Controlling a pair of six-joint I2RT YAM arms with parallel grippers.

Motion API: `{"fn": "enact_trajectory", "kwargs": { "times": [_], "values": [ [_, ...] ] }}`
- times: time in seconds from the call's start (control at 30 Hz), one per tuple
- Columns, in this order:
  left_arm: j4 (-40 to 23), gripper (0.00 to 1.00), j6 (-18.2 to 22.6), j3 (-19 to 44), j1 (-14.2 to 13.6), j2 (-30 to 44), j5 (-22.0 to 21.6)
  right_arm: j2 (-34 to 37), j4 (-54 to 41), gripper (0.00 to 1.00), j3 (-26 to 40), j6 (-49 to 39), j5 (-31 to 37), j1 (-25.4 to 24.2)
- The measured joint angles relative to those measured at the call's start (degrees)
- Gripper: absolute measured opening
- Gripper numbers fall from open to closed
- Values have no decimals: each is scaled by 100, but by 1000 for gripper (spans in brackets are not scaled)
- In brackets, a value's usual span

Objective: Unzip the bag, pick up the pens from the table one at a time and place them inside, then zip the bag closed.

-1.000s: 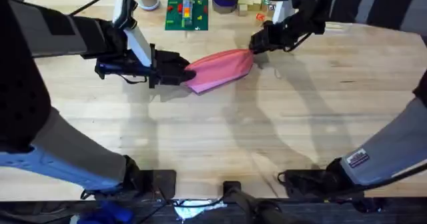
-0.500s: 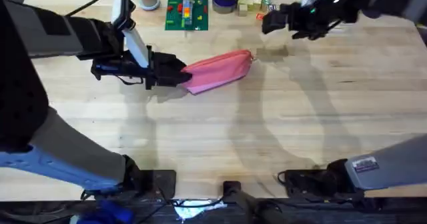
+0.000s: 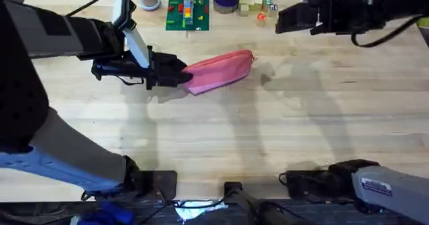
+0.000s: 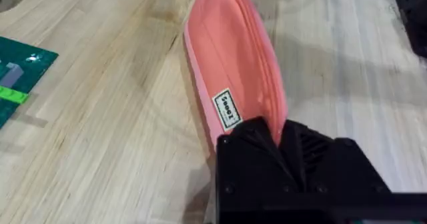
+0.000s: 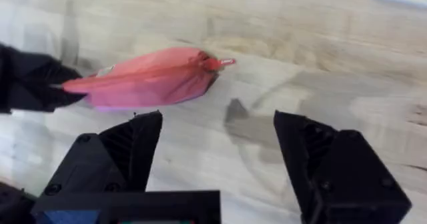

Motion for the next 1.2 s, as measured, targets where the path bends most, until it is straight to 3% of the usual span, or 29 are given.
{"fn": "enact_trajectory", "kwargs": {
  "times": [0.17, 0.23, 0.37, 0.4, 0.67, 0.93, 1.1, 1.13, 1.2],
  "values": [
    [4, 59, 2, 0, 0, -1, -2, -151, -202, 996, 0, -83, -18, 117],
    [0, 301, 10, 0, 0, 0, 2, -148, -227, 996, 0, -103, -19, 157],
    [0, 939, -5, 0, 0, 0, 0, -148, -221, 996, 0, -105, -20, 225],
    [3, 975, -17, 0, 0, 0, 1, -148, -221, 996, 0, -105, -20, 234],
    [212, 995, -20, 0, 6, 0, -2, -148, -225, 996, 0, -189, -18, 241],
    [-361, 997, -165, 186, 7, -227, -463, -204, -374, 996, 0, -546, 273, 241],
    [-578, 997, -1003, 632, 7, -995, -1029, -475, -735, 996, 0, -602, 719, 241],
    [-776, 998, -1628, 838, 7, -1520, -1479, -648, -982, 996, 0, -619, 829, 241],
    [-887, 996, -2060, 924, 7, -1890, -1846, -744, -1136, 996, 0, -621, 883, 241]
  ]
}}
